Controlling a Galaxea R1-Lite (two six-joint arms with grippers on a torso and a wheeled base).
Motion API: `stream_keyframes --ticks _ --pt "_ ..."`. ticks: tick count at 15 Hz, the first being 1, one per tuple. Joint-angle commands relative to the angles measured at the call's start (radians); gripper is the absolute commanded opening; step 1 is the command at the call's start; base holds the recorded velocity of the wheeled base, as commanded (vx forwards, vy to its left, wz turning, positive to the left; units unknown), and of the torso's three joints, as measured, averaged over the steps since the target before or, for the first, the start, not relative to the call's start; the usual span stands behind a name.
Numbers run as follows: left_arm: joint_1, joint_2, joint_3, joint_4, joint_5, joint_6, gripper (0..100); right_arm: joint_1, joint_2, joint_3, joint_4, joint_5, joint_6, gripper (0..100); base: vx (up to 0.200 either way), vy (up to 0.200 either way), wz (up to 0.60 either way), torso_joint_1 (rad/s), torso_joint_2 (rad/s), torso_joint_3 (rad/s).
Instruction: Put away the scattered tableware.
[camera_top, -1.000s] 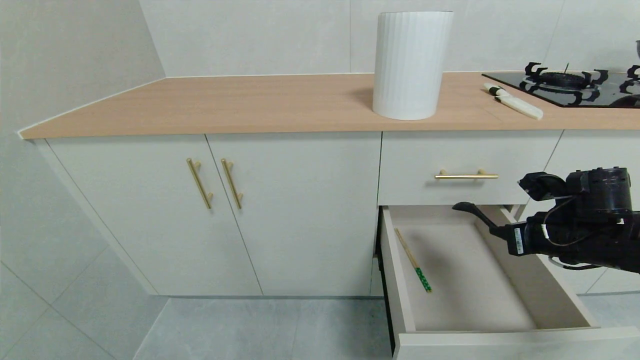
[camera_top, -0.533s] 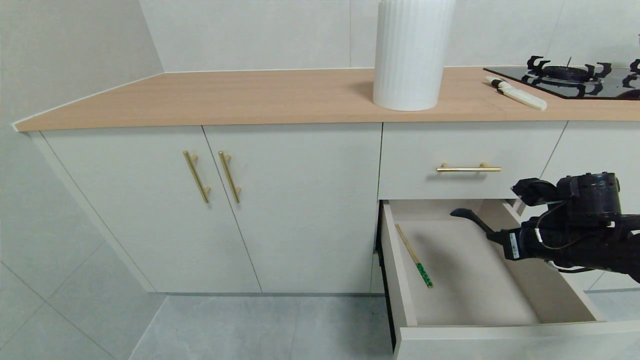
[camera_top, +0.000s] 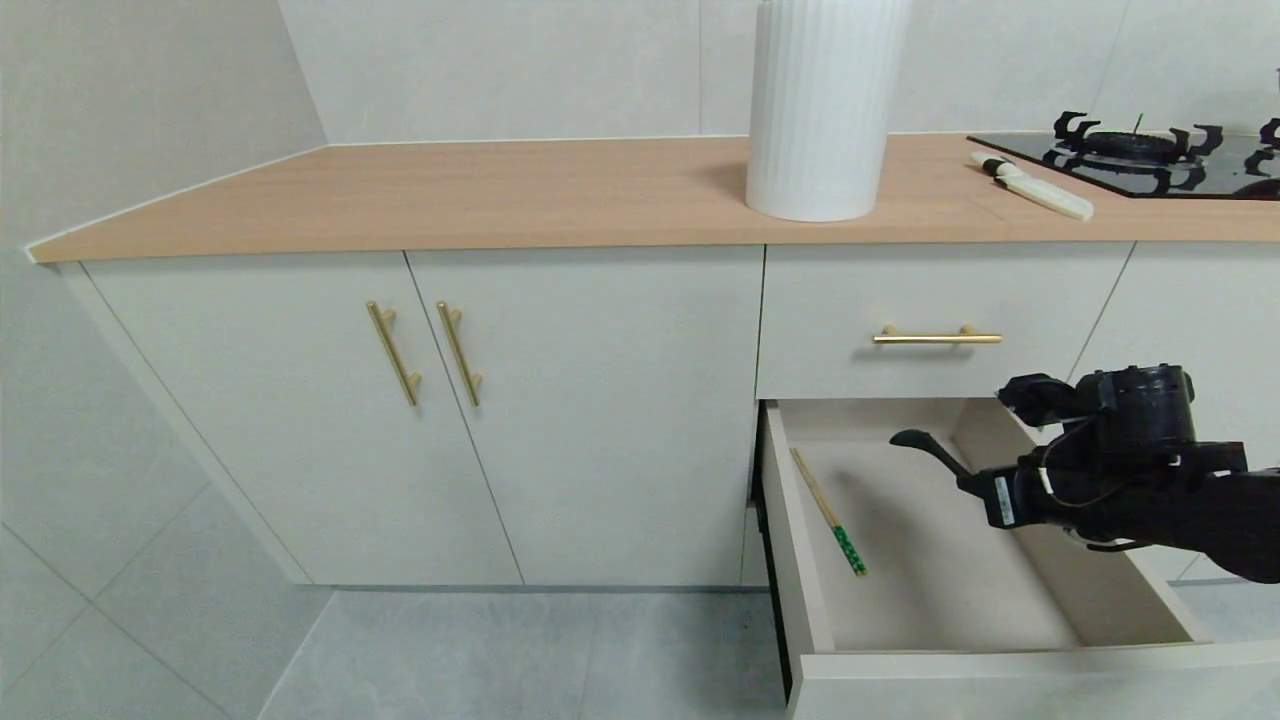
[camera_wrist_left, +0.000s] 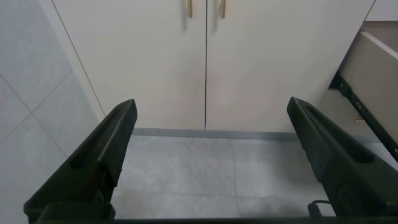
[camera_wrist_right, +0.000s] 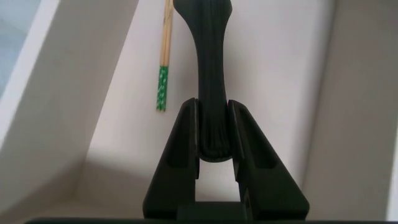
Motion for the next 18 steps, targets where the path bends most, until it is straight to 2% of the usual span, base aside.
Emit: stream_keyframes --ticks 1,4,7,13,18 --pt "0.000 0.000 0.000 0.000 0.001 0.000 100 0.004 0.096 -0.018 -0.015 -0.016 0.006 0 0.000 0.000 0.00 0.000 0.00 0.000" --pt "0.000 0.000 0.000 0.000 0.001 0.000 100 0.009 0.176 -0.052 -0.050 -0.036 0.045 0 0.000 0.000 0.00 0.000 0.00 0.000" --pt "0.000 0.000 0.000 0.000 0.001 0.000 100 0.020 0.305 -0.101 -0.122 -0.154 0.106 0 0.000 0.000 0.00 0.000 0.00 0.000" --pt "0.000 0.000 0.000 0.000 0.001 0.000 100 0.043 0.489 -0.142 -0.271 -0.240 0.143 0 0.000 0.000 0.00 0.000 0.00 0.000" --pt "0.000 0.000 0.000 0.000 0.001 0.000 100 0.041 0.546 -0.156 -0.292 -0.246 0.141 0 0.000 0.000 0.00 0.000 0.00 0.000"
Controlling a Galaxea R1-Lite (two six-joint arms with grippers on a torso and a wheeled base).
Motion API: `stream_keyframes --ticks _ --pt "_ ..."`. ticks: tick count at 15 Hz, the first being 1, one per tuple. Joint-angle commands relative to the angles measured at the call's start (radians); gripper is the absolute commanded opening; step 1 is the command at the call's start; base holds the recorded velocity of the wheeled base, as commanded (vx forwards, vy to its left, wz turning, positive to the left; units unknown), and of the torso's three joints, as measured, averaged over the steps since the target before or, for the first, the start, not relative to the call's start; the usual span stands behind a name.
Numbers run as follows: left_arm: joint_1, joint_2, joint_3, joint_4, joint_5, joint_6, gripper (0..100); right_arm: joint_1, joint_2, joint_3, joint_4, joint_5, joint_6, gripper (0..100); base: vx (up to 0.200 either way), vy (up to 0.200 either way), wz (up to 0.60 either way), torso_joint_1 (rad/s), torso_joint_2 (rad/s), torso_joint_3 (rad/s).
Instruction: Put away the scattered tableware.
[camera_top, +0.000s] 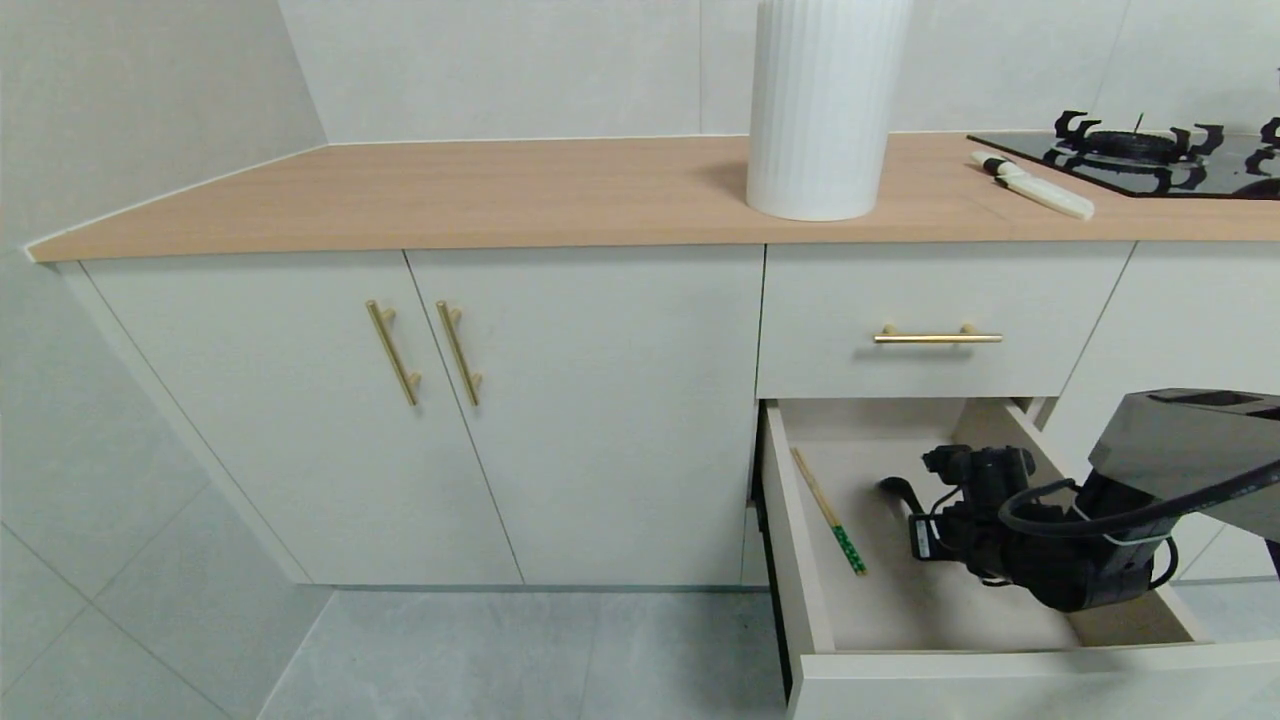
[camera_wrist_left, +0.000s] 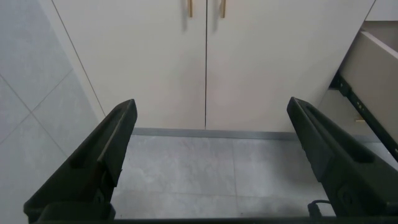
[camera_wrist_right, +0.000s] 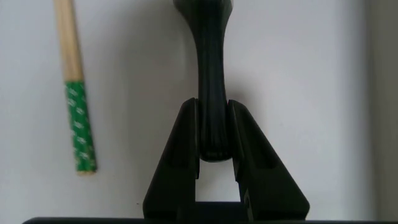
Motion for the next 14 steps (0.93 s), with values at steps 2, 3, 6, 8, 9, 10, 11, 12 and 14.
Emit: stream_keyframes --ticks 2,3,6,8,9,10,11,12,14 --pt "0.000 0.000 0.000 0.000 0.001 0.000 100 0.000 0.035 -0.005 0.000 0.000 -0.001 0 0.000 0.000 0.00 0.000 0.00 0.000" --pt "0.000 0.000 0.000 0.000 0.001 0.000 100 0.000 0.035 -0.006 0.000 0.000 -0.001 0 0.000 0.000 0.00 0.000 0.00 0.000" --pt "0.000 0.000 0.000 0.000 0.001 0.000 100 0.000 0.032 -0.005 0.000 0.000 -0.001 0 0.000 0.000 0.00 0.000 0.00 0.000" --pt "0.000 0.000 0.000 0.000 0.001 0.000 100 0.000 0.034 -0.005 0.000 0.000 -0.001 0 0.000 0.000 0.00 0.000 0.00 0.000" --pt "0.000 0.000 0.000 0.000 0.001 0.000 100 0.000 0.034 -0.005 0.000 0.000 -0.001 0 0.000 0.000 0.00 0.000 0.00 0.000" --pt "0.000 0.000 0.000 0.000 0.001 0.000 100 0.000 0.031 -0.005 0.000 0.000 -0.001 0 0.000 0.000 0.00 0.000 0.00 0.000" --pt "0.000 0.000 0.000 0.000 0.001 0.000 100 0.000 0.032 -0.005 0.000 0.000 -0.001 0 0.000 0.000 0.00 0.000 0.00 0.000" --pt "0.000 0.000 0.000 0.000 0.001 0.000 100 0.000 0.032 -0.003 0.000 0.000 -0.001 100 0.000 0.000 0.00 0.000 0.00 0.000" --pt "0.000 0.000 0.000 0.000 0.001 0.000 100 0.000 0.031 -0.005 0.000 0.000 -0.001 100 0.000 0.000 0.00 0.000 0.00 0.000"
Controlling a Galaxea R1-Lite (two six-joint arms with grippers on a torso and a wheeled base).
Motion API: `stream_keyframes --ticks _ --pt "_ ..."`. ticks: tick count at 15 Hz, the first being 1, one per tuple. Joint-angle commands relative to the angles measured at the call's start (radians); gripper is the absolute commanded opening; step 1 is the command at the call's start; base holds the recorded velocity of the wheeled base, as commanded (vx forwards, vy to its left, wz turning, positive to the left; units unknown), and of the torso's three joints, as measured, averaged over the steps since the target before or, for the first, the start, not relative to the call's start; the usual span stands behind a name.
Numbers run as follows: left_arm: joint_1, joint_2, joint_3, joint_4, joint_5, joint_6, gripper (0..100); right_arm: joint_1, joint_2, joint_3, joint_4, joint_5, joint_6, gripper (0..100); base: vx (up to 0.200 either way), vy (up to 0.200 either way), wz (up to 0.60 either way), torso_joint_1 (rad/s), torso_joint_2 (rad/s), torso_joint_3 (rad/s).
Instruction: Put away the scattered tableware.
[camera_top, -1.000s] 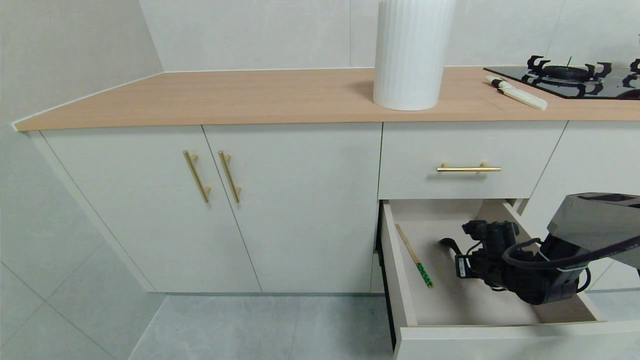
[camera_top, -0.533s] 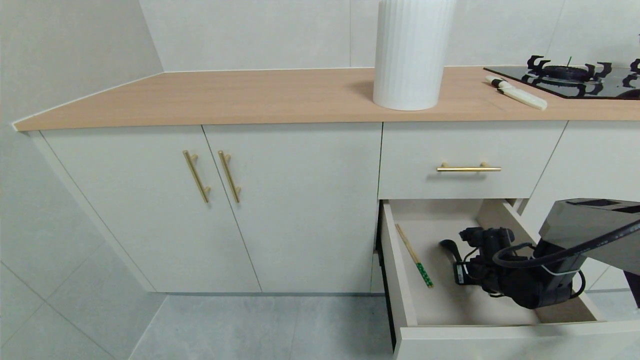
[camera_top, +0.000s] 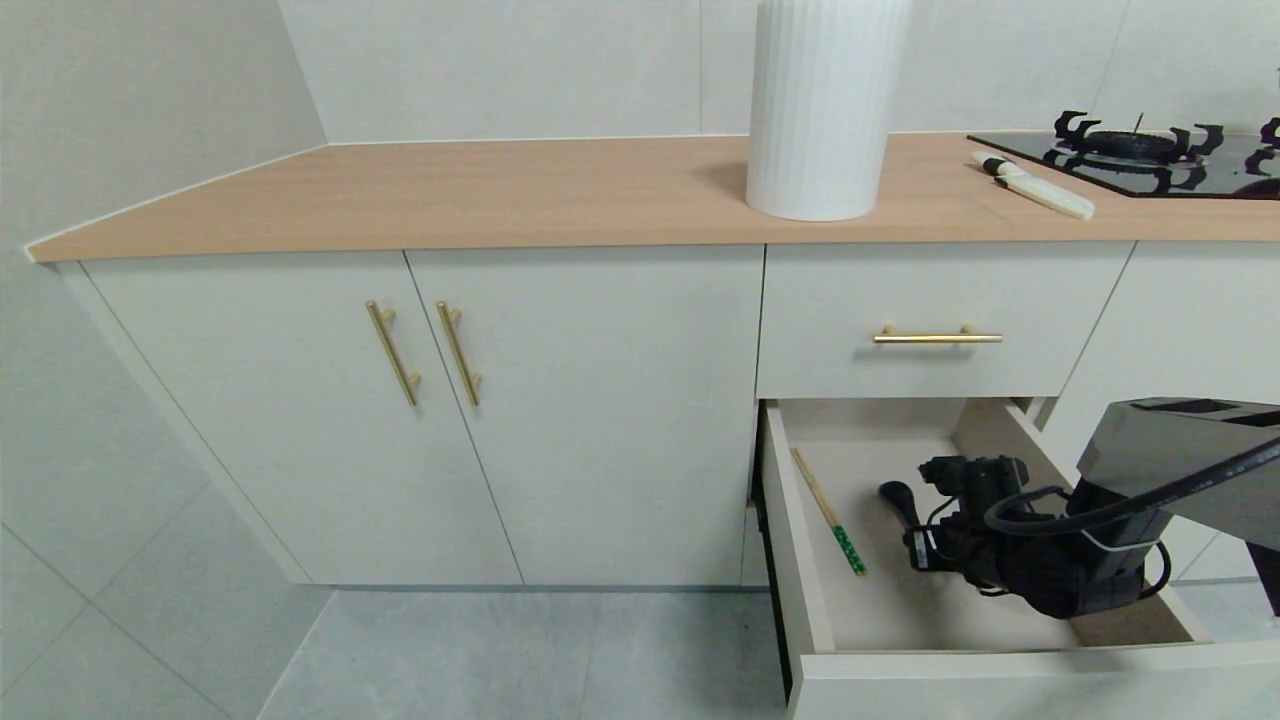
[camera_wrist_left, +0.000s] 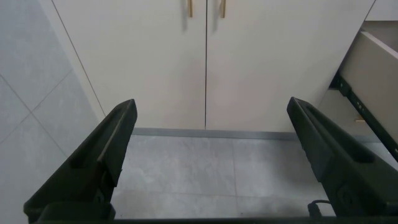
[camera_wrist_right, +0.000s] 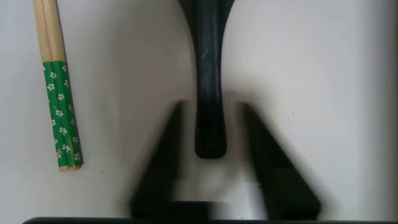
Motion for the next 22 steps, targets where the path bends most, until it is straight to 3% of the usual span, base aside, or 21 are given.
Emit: stream_keyframes --ticks 1,5,12,17,22 --pt "0.000 0.000 0.000 0.000 0.000 0.000 100 0.000 -0.006 0.001 0.000 0.000 0.000 100 0.000 0.000 0.00 0.000 0.00 0.000" --pt "0.000 0.000 0.000 0.000 0.000 0.000 100 0.000 -0.035 0.002 0.004 -0.001 0.002 100 0.000 0.000 0.00 0.000 0.00 0.000" --pt "0.000 0.000 0.000 0.000 0.000 0.000 100 0.000 -0.305 0.030 0.138 -0.009 0.072 100 0.000 0.000 0.00 0.000 0.00 0.000" --pt "0.000 0.000 0.000 0.000 0.000 0.000 100 0.006 -0.451 0.077 0.148 -0.018 0.068 100 0.000 0.000 0.00 0.000 0.00 0.000" --pt "0.000 0.000 0.000 0.000 0.000 0.000 100 0.048 -0.676 0.084 0.428 0.009 0.042 100 0.000 0.000 0.00 0.000 0.00 0.000"
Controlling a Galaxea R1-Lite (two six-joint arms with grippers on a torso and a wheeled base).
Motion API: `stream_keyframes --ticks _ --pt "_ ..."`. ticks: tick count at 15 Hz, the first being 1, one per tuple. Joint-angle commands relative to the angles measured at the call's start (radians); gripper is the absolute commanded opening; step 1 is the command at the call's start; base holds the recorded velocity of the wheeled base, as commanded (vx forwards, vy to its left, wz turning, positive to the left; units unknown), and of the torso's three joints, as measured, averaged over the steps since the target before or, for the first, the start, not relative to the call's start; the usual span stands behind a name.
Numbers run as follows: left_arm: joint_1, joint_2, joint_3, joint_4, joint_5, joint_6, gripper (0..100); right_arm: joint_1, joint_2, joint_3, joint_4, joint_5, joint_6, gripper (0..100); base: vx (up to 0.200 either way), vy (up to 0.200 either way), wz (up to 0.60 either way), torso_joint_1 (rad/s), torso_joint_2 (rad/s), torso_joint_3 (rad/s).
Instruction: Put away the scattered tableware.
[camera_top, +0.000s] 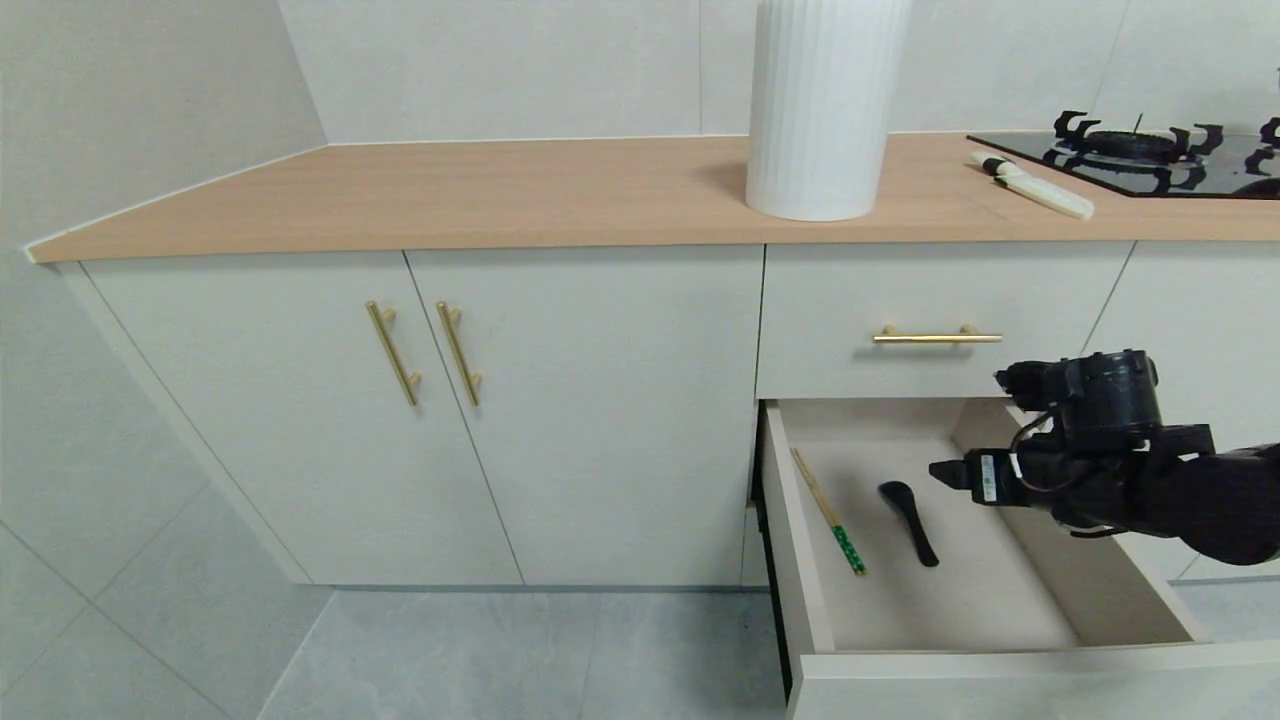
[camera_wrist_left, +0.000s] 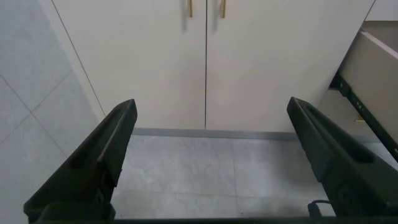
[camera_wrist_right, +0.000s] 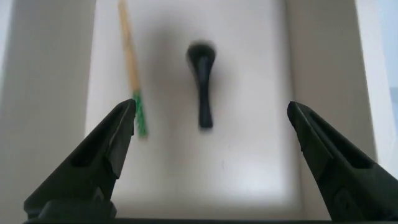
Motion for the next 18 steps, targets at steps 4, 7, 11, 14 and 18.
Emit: stream_keyframes --ticks 4,7,11,14,18 --pt "0.000 0.000 0.000 0.000 0.000 0.000 100 0.042 -0.220 -0.006 0.263 0.026 -0.072 100 0.000 0.000 0.00 0.000 0.00 0.000" --pt "0.000 0.000 0.000 0.000 0.000 0.000 100 0.042 -0.242 -0.010 0.338 0.028 -0.100 100 0.000 0.000 0.00 0.000 0.00 0.000" --pt "0.000 0.000 0.000 0.000 0.000 0.000 100 0.044 -0.253 -0.004 0.338 0.028 -0.104 100 0.000 0.000 0.00 0.000 0.00 0.000" --pt "0.000 0.000 0.000 0.000 0.000 0.000 100 0.050 -0.262 -0.003 0.340 0.028 -0.104 100 0.000 0.000 0.00 0.000 0.00 0.000" --pt "0.000 0.000 0.000 0.000 0.000 0.000 100 0.063 -0.265 -0.001 0.349 0.026 -0.104 100 -0.200 0.000 0.00 0.004 0.00 0.002"
